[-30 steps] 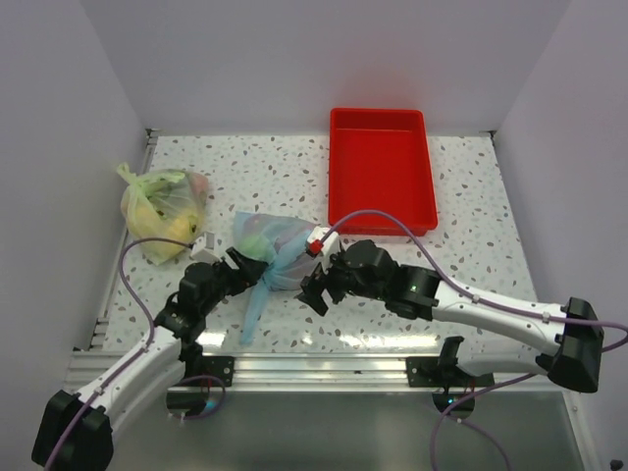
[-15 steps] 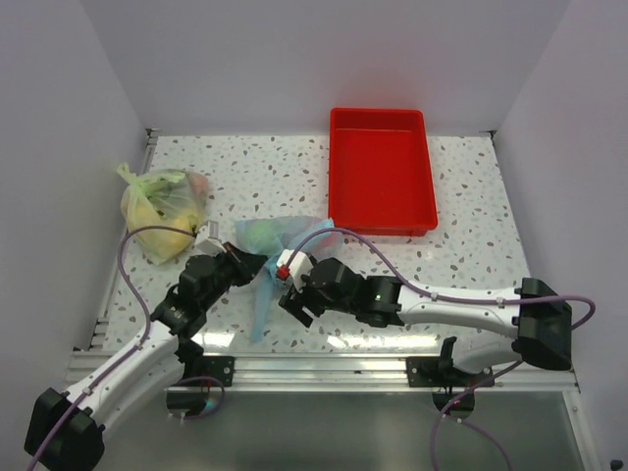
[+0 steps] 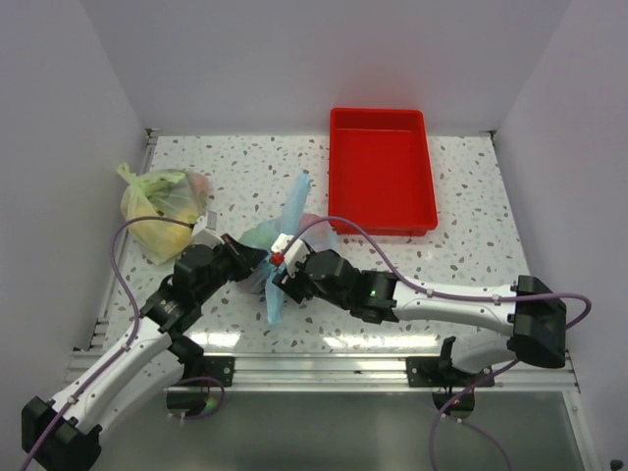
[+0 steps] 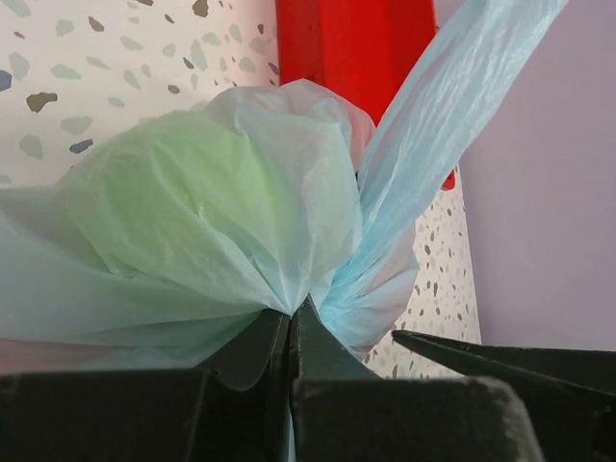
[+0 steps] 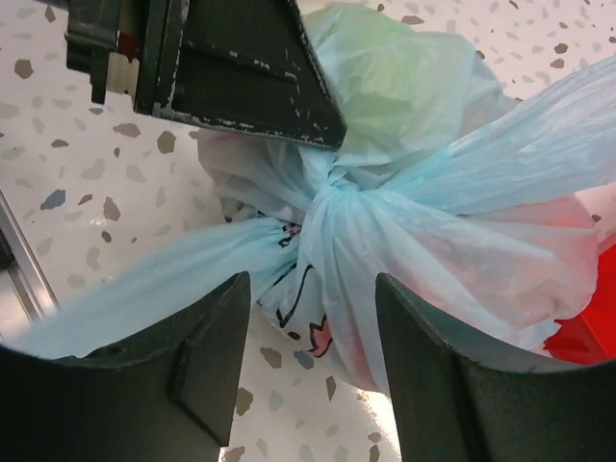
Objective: Untie the knot of the plastic bag and take out the fruit
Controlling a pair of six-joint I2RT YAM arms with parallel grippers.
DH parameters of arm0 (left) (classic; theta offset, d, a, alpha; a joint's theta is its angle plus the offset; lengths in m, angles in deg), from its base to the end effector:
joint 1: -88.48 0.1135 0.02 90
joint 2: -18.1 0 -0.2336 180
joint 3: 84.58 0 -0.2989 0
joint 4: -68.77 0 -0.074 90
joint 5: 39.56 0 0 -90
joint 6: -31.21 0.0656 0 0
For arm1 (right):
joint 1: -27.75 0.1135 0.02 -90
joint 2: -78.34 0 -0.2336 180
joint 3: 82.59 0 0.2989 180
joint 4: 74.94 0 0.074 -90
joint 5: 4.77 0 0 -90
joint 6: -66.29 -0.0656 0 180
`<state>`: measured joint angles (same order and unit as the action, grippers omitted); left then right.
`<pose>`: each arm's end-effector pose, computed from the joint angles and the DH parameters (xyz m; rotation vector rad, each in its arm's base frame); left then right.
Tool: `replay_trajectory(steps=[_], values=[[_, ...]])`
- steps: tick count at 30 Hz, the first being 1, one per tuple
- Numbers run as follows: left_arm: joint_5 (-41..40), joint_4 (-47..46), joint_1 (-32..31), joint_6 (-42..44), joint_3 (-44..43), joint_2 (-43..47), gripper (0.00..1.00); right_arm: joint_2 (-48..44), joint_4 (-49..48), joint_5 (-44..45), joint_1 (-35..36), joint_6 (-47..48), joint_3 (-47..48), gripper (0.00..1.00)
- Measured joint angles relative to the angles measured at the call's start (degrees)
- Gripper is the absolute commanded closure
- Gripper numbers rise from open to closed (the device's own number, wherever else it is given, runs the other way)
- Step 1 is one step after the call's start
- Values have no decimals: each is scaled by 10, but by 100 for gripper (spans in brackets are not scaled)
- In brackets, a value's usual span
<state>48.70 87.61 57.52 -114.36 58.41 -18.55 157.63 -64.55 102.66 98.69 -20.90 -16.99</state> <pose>0.2273 -0.1340 0.2106 -0.4523 1.9697 -0.9751 0.1465 0.3638 0.2166 -1.0366 1.7117 0.4704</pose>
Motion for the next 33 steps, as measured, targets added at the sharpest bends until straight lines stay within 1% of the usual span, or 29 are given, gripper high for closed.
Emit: replay_trajectory(steps=[6,11,16,19,20,21,22,24,25,26,30,33], values=[[0,28,-1,-7,0,14,100,-28,10,0,0,11,12,41],[0,41,-2,-9,0,28,100,-25,10,1,-5,14,21,40],[3,44,-2,-9,0,25,100,23,6,1,-8,14,26,34],[3,46,-2,-9,0,25,100,59,7,3,-8,18,27,34],[3,47,-2,-9,0,25,100,70,7,7,-8,19,27,36],[3,49,-2,-9,0,26,100,78,7,12,-8,20,28,38],[3,52,-2,-9,0,26,100,86,6,16,-8,21,29,51],[1,59,-2,-8,-2,27,100,92,4,28,-8,25,29,71],[-1,63,-2,-7,-4,28,100,92,3,33,-9,26,29,84],[-4,73,-2,-6,-9,28,100,92,1,41,-9,25,29,99],[-32,114,-3,12,-36,28,100,75,-11,57,-8,21,18,100],[-54,143,-7,28,-62,23,100,30,-20,65,-8,18,-9,100]])
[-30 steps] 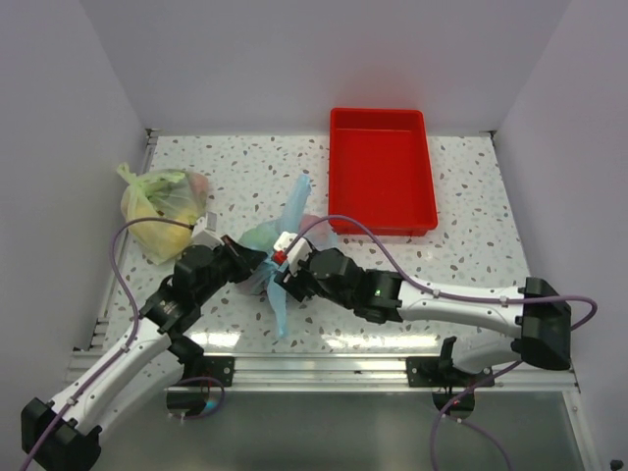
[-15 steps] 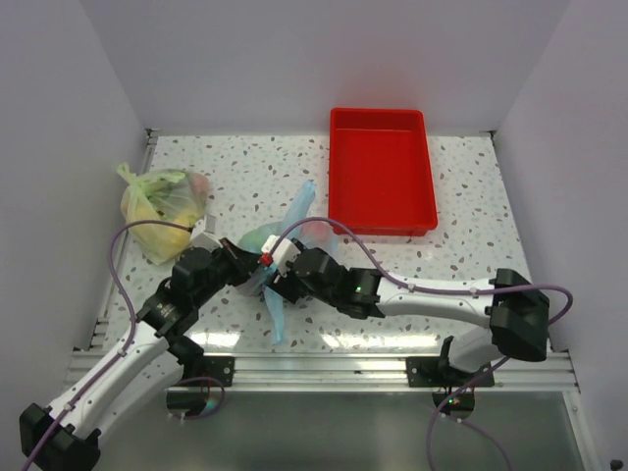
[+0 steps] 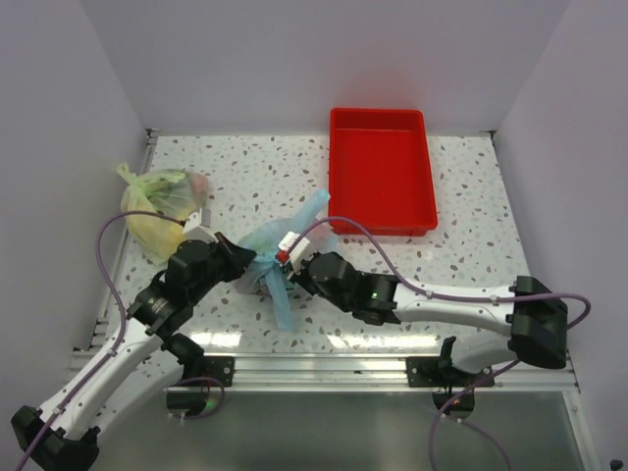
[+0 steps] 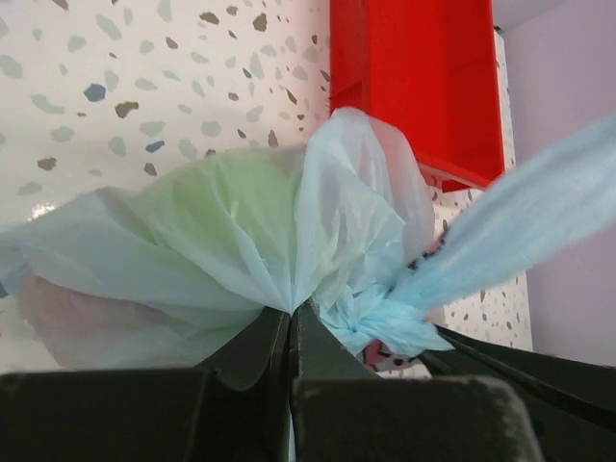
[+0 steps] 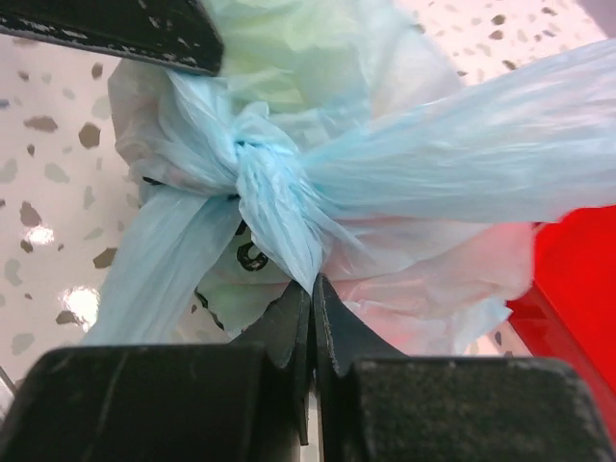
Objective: Untie the knot of the plastic bag and take out the fruit
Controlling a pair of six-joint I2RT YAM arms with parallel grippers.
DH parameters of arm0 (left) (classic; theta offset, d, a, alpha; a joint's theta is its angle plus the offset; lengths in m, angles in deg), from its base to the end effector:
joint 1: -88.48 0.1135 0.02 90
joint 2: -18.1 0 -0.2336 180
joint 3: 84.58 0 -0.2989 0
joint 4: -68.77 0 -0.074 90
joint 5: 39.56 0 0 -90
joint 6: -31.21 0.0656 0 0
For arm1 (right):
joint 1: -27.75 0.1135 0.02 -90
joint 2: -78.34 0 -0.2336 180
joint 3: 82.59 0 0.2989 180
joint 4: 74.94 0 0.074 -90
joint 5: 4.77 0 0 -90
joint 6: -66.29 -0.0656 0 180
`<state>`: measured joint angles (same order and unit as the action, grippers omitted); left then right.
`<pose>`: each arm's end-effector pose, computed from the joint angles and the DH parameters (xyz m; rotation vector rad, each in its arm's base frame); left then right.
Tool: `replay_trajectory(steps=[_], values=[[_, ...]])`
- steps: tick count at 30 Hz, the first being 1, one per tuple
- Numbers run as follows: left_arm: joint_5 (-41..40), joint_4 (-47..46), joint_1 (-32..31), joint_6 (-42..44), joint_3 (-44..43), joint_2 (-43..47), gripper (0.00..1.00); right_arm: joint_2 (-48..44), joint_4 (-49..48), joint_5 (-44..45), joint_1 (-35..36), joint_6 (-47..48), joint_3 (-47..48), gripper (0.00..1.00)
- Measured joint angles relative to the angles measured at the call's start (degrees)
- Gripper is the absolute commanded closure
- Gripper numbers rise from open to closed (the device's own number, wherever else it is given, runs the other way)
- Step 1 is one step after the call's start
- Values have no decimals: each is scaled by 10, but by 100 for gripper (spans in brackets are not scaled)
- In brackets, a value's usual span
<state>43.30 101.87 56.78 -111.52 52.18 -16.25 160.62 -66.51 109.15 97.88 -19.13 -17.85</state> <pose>0.2164 -0.1241 0.2345 -0.4632 2.0343 -0.8097 0.1590 0.3616 0.1962 -0.9925 1.7323 0.3174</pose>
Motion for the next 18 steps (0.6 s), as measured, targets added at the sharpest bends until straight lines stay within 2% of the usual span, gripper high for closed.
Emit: replay_trajectory(steps=[4,7,13,15,16,18], values=[[-37,29,0,30,-54,-39,100,-98,-24,28,0,-21,-63,100],[-53,47,23,60,-96,-86,100,-188,-38,53,-3,-58,-129,100],[-16,63,150,113,-137,-151,100,-337,-47,65,-4,-149,-248,100],[-4,66,174,130,-142,-162,100,-374,-38,59,-5,-170,-275,100],[4,65,179,136,-143,-165,100,-382,-33,51,-5,-176,-279,99],[23,59,181,154,-145,-166,100,-384,-11,31,-5,-179,-275,83]])
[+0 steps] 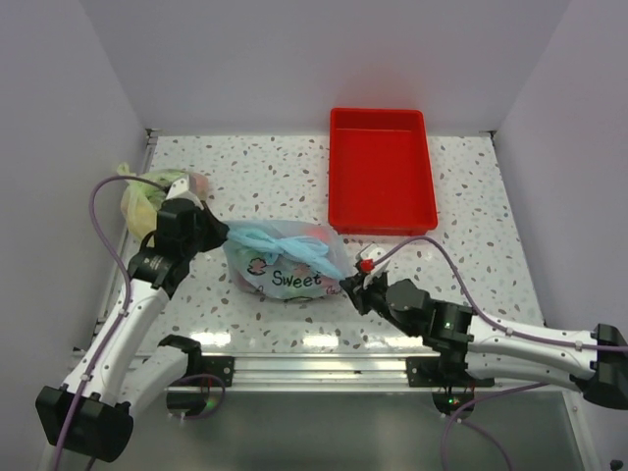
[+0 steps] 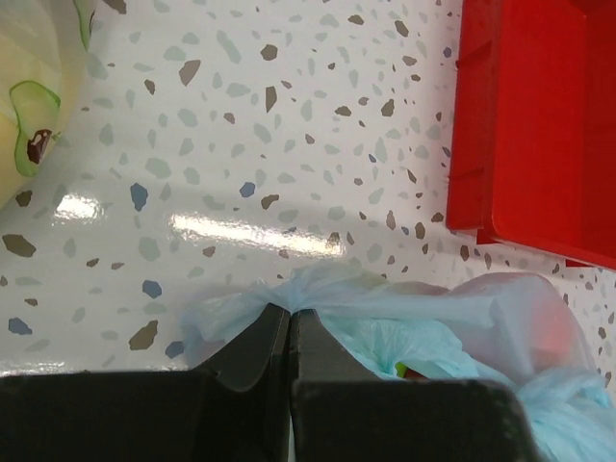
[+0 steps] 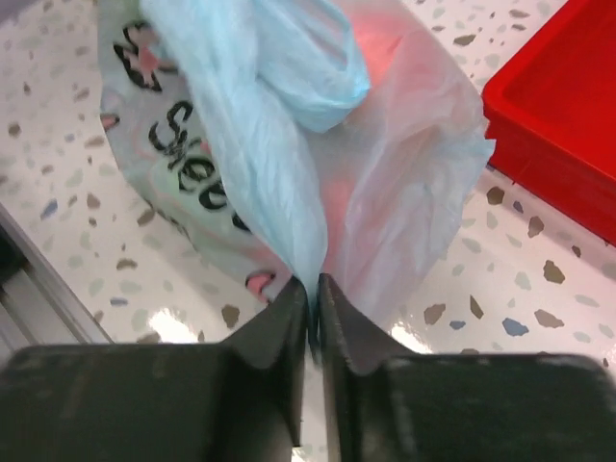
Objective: Untie the knot of the plastic bag and take out the fruit
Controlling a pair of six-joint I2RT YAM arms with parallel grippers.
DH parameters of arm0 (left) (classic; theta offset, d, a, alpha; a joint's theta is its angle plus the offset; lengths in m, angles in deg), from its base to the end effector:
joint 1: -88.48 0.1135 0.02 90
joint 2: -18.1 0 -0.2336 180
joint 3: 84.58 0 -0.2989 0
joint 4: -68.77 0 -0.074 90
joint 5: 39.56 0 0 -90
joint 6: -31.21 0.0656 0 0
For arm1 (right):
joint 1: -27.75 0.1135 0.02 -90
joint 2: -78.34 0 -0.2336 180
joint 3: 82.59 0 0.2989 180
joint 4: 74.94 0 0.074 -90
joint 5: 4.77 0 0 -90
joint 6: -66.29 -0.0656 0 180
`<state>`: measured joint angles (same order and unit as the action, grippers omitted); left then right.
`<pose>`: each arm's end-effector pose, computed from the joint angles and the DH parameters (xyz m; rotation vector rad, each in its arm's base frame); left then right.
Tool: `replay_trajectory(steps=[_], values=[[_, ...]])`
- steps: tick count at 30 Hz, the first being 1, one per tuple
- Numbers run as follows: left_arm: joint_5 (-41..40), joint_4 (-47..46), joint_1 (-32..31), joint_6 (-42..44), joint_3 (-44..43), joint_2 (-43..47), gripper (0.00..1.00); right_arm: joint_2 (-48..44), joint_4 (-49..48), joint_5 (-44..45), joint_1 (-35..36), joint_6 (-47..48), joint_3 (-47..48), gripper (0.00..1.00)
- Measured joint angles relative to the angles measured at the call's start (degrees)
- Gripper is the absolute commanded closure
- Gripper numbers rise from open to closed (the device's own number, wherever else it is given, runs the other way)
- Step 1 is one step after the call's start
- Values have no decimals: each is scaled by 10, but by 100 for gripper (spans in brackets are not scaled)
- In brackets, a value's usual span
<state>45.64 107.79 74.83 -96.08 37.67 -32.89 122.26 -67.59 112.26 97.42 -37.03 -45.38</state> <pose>0.2808 -0.0625 0.2558 -0.4918 2.1060 -0.4308 0.1242 0.2494 0.2084 -0.5520 1.7452 0.6064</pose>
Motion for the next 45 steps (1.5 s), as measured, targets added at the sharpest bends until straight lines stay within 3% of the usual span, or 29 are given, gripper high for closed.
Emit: replay_trajectory(steps=[2,3,6,13,19,23,26,27,29,31,32,39,45], values=[[17,-7,3,21,0,1,100,11,33,-21,0,5,16,60],[25,-12,5,29,-2,2,100,23,53,-31,0,10,31,43],[52,-15,7,54,-10,2,100,66,109,-57,-1,40,104,25],[99,-17,9,79,-17,11,100,210,164,-75,-2,101,334,20],[118,-17,9,79,-17,21,100,333,190,-89,-3,101,405,21],[119,-16,9,79,-17,31,100,381,207,-105,-3,86,408,23],[119,-16,9,79,-15,34,100,403,212,-106,-3,75,407,38],[118,-16,9,79,-13,34,100,406,212,-104,-3,71,404,51],[113,-16,9,79,-9,34,100,406,209,-98,-3,64,393,65],[102,-16,9,79,-6,35,100,395,205,-86,-3,59,373,91],[96,-17,9,79,-3,36,100,386,200,-80,-3,56,359,99],[76,-29,8,67,17,9,100,257,177,-23,-8,23,249,100],[68,-39,5,62,-8,-72,100,48,66,-5,-8,-26,99,100]])
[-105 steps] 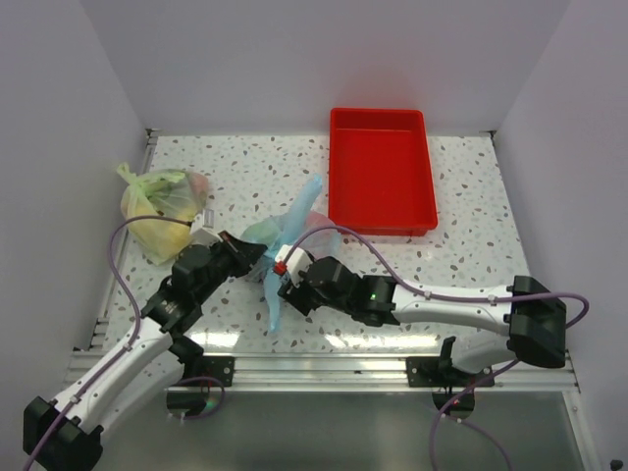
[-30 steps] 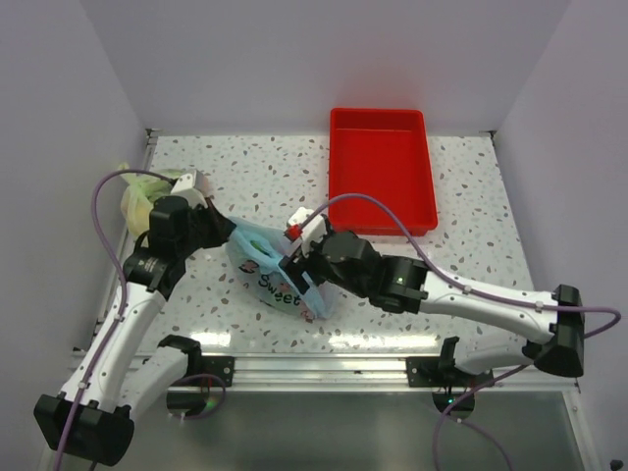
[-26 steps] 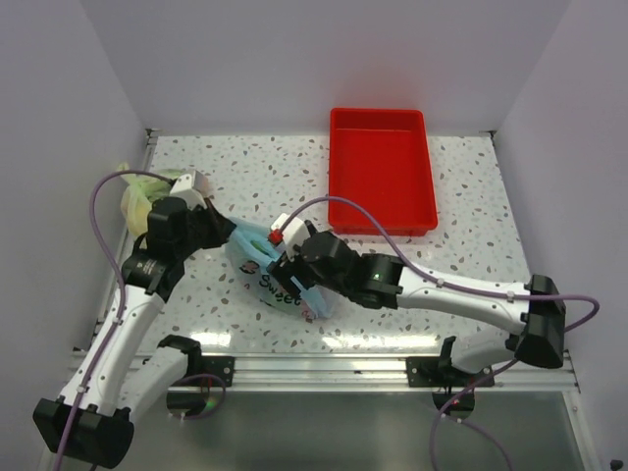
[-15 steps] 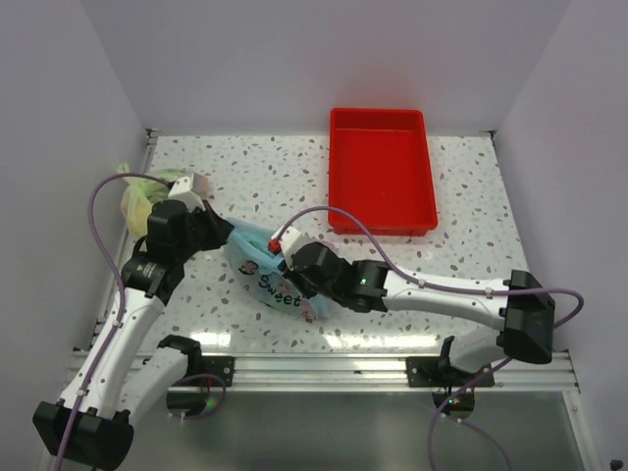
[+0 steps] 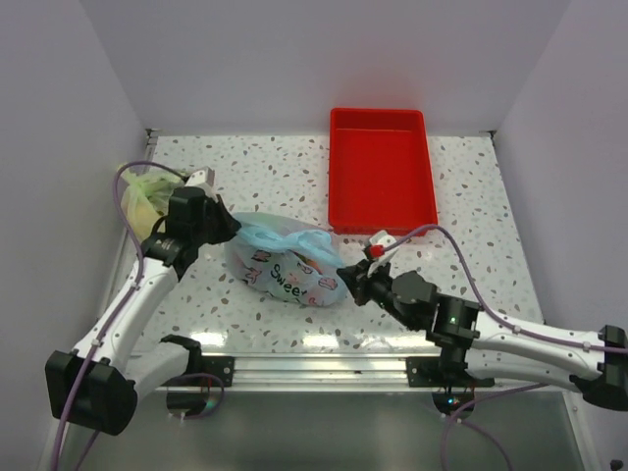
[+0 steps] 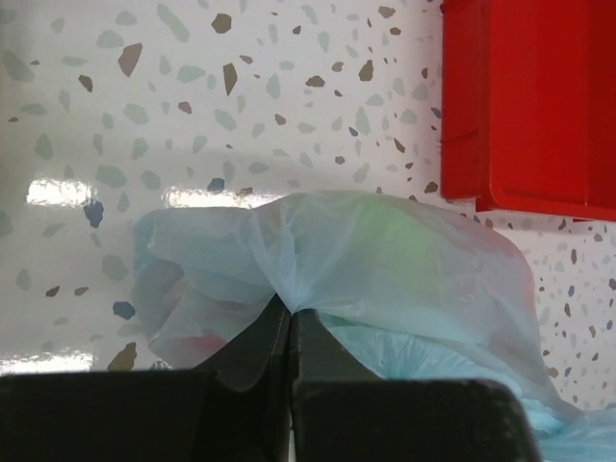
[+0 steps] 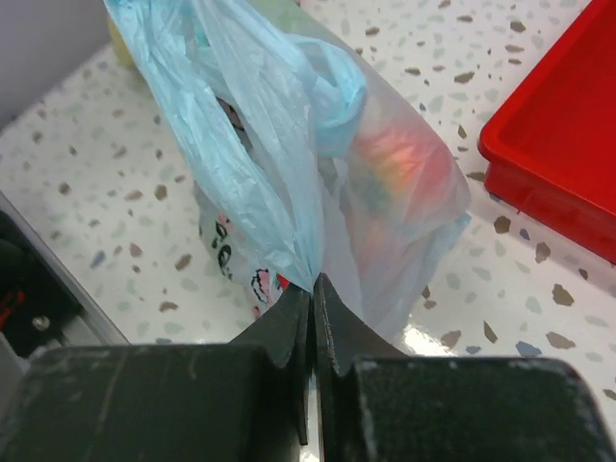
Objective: Untie the knot of the plastic bag and take out the fruit
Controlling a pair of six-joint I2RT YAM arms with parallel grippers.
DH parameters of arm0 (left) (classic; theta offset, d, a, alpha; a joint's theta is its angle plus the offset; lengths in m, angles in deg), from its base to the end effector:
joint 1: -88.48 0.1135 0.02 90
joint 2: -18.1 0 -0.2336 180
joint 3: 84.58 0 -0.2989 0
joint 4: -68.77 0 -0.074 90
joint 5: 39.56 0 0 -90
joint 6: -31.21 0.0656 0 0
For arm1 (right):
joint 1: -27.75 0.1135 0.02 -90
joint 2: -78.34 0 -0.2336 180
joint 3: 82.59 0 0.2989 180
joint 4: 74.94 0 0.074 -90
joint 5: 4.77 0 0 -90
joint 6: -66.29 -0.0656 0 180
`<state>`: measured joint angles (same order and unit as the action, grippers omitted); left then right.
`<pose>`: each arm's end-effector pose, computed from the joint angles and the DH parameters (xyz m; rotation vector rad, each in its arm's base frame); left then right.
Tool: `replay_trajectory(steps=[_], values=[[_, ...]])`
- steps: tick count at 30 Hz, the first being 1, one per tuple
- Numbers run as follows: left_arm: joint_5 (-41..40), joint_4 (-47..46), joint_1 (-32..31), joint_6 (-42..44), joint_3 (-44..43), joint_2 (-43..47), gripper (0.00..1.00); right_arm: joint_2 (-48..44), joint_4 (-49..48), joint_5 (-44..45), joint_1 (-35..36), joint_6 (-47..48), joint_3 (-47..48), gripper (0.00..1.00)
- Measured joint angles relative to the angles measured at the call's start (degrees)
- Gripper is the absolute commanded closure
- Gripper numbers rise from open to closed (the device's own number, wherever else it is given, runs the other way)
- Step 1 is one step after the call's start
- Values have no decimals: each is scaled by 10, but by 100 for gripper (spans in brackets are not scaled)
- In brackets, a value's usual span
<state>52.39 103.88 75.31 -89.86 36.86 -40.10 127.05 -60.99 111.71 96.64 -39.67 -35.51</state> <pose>0.3018 -0.0729 0.2344 -0.3253 2.1926 -0.4717 0.1326 0.2623 0.2449 -0.5226 1.7831 0.6193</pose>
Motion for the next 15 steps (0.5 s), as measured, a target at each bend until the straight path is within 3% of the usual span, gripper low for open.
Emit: replay_trajectory(steps=[1,4,5,7,8,11,15], values=[[3,0,-1,-1,-10,-12,100,-28,-22,0,0,-9,-24,100],[12,0,-1,-9,-48,-38,72,-63,-65,0,-2,-26,-66,100],[9,-2,0,-11,-59,-42,54,-58,-68,-1,-2,-27,-67,100],[1,-5,5,-15,-70,-39,35,-36,-76,-3,-3,-26,-63,100],[-1,-6,8,-20,-72,-34,19,-24,-76,-5,-3,-26,-61,100],[-2,5,12,-33,-72,1,3,16,-76,-6,-3,-22,-49,100],[-1,33,2,-50,-71,81,0,57,-77,-4,-3,-6,-11,100]])
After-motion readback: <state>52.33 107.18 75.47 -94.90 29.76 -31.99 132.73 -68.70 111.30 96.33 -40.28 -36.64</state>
